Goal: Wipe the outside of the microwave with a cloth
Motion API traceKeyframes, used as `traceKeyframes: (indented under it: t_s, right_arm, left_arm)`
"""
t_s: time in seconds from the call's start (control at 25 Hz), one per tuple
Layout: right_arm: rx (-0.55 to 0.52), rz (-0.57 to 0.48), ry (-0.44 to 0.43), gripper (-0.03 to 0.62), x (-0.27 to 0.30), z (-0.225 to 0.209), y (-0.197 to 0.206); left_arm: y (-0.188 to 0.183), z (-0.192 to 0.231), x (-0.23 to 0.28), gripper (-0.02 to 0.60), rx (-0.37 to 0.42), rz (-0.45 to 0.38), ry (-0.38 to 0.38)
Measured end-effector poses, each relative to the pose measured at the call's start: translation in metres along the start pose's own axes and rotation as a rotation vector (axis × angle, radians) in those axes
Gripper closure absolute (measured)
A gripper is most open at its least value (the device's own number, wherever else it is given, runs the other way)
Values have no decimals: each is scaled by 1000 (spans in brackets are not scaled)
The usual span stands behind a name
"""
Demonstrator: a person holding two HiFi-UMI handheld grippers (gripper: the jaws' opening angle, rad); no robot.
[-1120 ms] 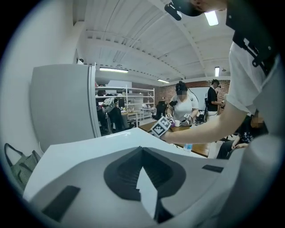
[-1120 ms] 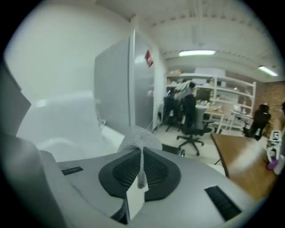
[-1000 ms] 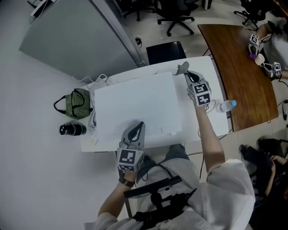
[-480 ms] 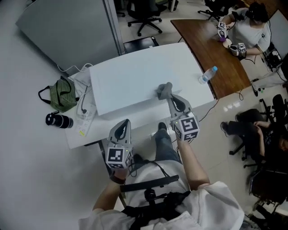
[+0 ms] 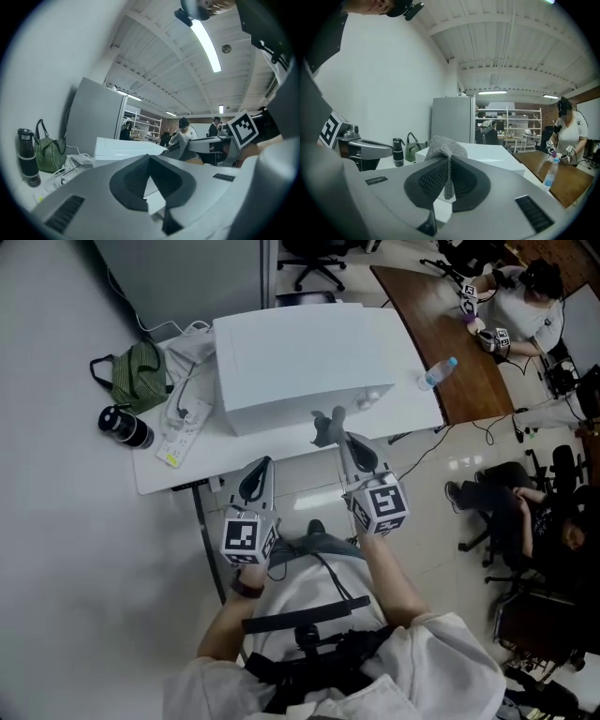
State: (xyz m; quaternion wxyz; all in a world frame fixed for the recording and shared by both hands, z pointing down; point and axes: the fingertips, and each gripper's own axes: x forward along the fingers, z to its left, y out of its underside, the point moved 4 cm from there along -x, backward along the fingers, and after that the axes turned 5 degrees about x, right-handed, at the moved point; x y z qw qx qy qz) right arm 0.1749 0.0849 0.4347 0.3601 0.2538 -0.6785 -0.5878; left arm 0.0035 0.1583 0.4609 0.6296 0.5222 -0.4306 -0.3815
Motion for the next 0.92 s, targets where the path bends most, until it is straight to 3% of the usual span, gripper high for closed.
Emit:
traceKeyframes:
  t_s: [0.16, 0.48, 0.92]
  right_arm:
    - [5, -36, -43, 574, -17, 10, -10]
    - [44, -103, -112, 574, -45, -1, -13]
    - [70, -129, -183, 574, -65, -19, -17]
  left_arm:
    - [-7, -10, -8, 554, -11, 3, -27]
    - [-44, -46, 5, 554, 116, -24, 12]
    - [-42, -91, 14, 554, 161, 17, 39]
